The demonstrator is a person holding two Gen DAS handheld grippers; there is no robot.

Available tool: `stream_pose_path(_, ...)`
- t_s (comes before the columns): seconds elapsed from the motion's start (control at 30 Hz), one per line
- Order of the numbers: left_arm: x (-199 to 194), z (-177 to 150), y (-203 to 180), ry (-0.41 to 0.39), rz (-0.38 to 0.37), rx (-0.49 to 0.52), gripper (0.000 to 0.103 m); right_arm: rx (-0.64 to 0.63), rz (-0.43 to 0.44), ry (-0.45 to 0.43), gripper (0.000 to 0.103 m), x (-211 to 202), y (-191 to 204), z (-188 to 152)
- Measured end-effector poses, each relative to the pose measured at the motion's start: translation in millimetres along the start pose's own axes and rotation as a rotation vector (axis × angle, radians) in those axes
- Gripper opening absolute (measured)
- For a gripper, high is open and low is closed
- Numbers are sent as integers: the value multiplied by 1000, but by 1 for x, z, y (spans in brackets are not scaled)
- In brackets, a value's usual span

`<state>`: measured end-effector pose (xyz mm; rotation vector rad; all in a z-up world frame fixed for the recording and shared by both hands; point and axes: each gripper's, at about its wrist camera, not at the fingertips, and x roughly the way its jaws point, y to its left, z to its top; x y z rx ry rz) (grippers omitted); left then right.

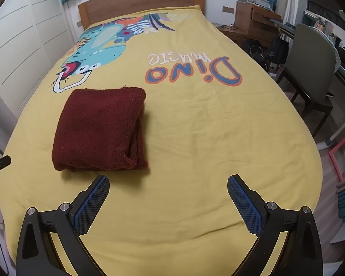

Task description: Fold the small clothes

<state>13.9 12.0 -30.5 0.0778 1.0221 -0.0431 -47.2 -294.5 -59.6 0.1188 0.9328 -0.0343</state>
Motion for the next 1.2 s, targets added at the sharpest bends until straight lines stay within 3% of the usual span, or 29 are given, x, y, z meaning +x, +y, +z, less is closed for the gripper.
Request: stream_pose_path(1.2, 5, -8, -3, 40, 11, 15, 102, -2, 6, 45, 102, 11, -6, -7)
